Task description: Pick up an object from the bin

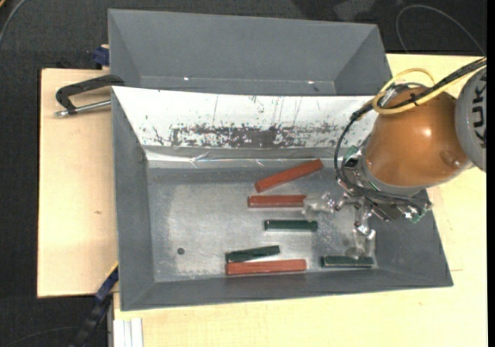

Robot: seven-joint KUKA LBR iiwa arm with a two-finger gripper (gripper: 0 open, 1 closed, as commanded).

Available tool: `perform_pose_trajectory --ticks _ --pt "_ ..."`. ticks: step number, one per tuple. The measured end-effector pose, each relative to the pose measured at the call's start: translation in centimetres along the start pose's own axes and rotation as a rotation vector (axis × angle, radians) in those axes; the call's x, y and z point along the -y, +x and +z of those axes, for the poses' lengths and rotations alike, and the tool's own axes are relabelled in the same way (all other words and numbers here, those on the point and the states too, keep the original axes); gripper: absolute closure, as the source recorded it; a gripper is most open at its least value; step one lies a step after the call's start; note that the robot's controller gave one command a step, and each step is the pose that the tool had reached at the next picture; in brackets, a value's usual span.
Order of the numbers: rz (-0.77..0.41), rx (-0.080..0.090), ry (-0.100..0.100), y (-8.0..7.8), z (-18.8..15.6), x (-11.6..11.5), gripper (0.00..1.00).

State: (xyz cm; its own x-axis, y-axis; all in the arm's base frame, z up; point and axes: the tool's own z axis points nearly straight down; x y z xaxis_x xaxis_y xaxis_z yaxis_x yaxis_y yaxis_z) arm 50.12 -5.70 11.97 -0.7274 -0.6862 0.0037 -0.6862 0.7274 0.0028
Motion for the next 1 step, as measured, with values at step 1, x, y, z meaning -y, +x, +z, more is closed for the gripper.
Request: perform_pose_trajectory --ticks 1 --pt "-0.039 0.01 0.0 -7.67 4.6 -3.35 0.0"
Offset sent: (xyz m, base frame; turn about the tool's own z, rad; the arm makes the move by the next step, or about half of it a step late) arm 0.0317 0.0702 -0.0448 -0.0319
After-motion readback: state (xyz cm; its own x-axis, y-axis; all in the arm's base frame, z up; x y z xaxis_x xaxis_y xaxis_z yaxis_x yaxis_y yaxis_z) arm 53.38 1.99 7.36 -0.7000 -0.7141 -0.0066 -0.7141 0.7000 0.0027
